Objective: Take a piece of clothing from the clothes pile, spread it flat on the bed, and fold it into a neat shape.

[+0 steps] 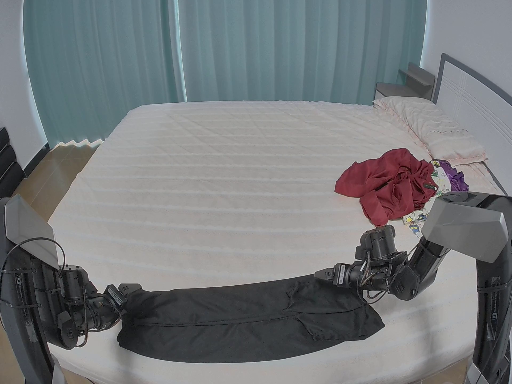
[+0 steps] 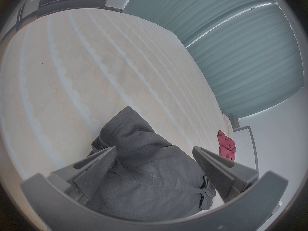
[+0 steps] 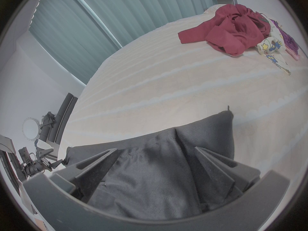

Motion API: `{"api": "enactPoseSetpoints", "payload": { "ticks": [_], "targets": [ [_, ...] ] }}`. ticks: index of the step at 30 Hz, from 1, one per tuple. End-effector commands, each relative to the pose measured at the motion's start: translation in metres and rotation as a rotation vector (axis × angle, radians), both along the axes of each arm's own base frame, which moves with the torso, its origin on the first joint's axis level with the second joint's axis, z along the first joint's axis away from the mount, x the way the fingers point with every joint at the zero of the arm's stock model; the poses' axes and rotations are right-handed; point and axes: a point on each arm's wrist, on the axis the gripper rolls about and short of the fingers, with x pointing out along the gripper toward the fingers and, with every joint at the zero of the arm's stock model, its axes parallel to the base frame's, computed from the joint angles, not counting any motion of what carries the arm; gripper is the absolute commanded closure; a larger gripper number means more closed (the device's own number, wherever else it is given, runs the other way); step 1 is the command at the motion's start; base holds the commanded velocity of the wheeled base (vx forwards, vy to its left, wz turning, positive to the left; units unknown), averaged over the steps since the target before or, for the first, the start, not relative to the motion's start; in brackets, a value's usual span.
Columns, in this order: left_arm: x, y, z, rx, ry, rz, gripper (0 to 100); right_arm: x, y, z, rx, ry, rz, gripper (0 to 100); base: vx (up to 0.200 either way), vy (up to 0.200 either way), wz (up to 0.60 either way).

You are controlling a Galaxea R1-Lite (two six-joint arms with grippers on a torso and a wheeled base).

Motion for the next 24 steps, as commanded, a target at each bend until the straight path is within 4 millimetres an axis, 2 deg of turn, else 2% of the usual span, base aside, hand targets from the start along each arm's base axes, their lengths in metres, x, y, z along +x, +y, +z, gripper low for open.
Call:
{"api": "enactPoseSetpoints", "payload": {
  "ticks": [1,2,3,13,14,18,24],
  "targets": [
    [0.0,-0.001,0.001,0.002,-0.008,-0.002,0,0.006,0.003,-0.017,-0.012,0.027,0.002,0,0.0,0.0,0.0],
    [0.0,0.0,0.001,0.002,-0.008,0.0,0,0.007,0.002,-0.018,-0.013,0.03,0.001,0,0.0,0.0,0.0],
    [0.0,-0.001,0.001,0.001,-0.008,-0.003,0,0.007,0.002,-0.019,-0.012,0.032,0.002,100,0.0,0.0,0.0],
    [0.0,-0.001,0.001,0.002,-0.008,-0.002,0,0.01,-0.006,-0.021,-0.008,0.032,-0.024,100,0.0,0.0,0.0],
    [0.0,-0.001,0.001,0.002,-0.008,-0.002,0,0.01,-0.012,-0.02,0.0,0.035,-0.049,100,0.0,0.0,0.0],
    [0.0,-0.001,0.001,0.002,-0.008,-0.002,0,0.012,-0.014,-0.01,0.031,0.026,-0.081,100,0.0,0.0,0.0],
    [0.0,-0.001,0.001,0.002,-0.008,-0.002,0,0.011,-0.015,-0.007,0.036,0.024,-0.09,100,0.0,0.0,0.0]
  ]
}}
